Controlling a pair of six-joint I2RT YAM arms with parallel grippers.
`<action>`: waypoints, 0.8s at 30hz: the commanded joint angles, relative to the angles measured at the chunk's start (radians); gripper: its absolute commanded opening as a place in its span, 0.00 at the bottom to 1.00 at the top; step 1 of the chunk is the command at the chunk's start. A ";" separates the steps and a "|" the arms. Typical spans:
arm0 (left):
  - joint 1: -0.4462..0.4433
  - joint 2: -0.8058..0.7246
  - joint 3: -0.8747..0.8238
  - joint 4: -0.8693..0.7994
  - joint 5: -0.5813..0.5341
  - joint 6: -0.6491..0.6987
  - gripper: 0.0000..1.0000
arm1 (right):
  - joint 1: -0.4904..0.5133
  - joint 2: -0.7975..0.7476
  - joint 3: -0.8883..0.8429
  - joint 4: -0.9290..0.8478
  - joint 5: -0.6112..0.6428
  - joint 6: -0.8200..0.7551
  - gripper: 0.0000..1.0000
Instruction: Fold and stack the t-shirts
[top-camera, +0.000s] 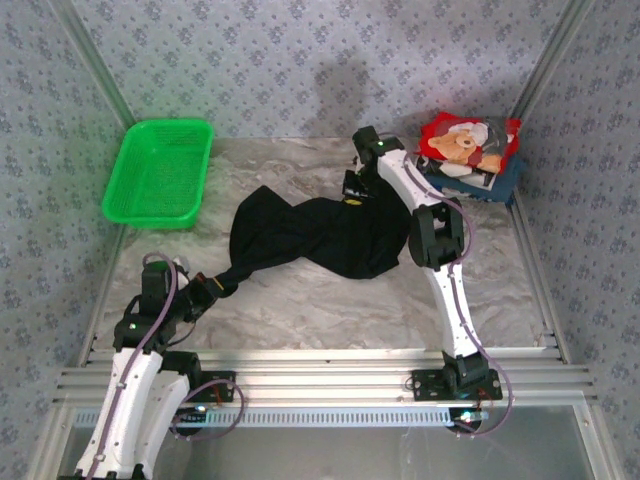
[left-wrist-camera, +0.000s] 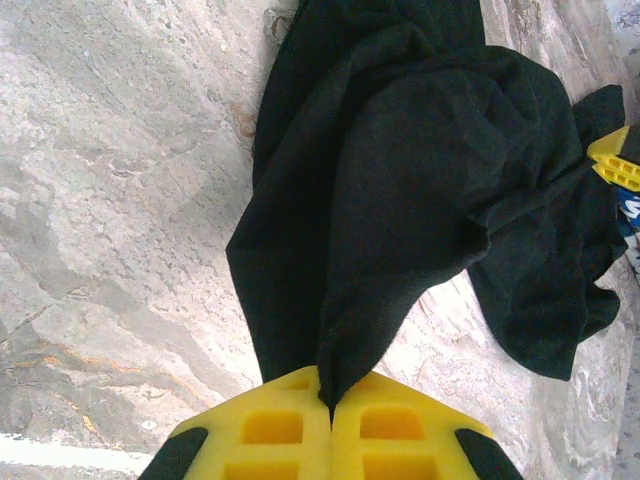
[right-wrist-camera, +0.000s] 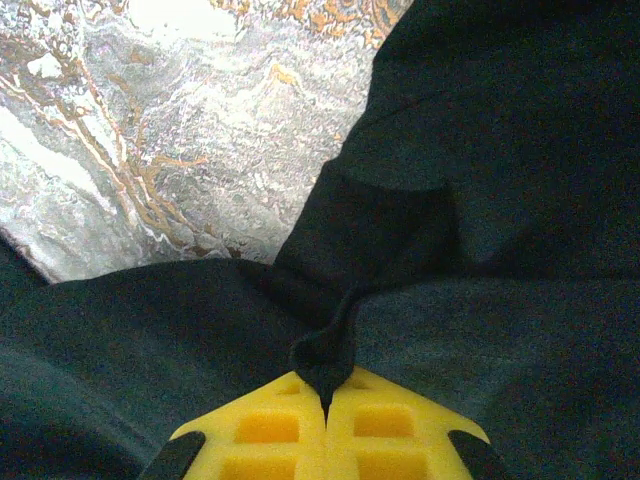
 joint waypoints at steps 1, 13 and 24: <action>-0.006 -0.001 0.036 -0.025 -0.003 0.027 0.00 | 0.016 -0.032 0.018 -0.004 0.031 -0.021 0.00; -0.006 -0.034 0.037 -0.036 -0.011 0.025 0.00 | 0.082 -0.228 -0.115 0.073 0.037 -0.017 0.00; -0.006 -0.056 0.020 -0.045 -0.019 0.018 0.00 | 0.299 -0.525 -0.457 0.089 -0.004 0.032 0.00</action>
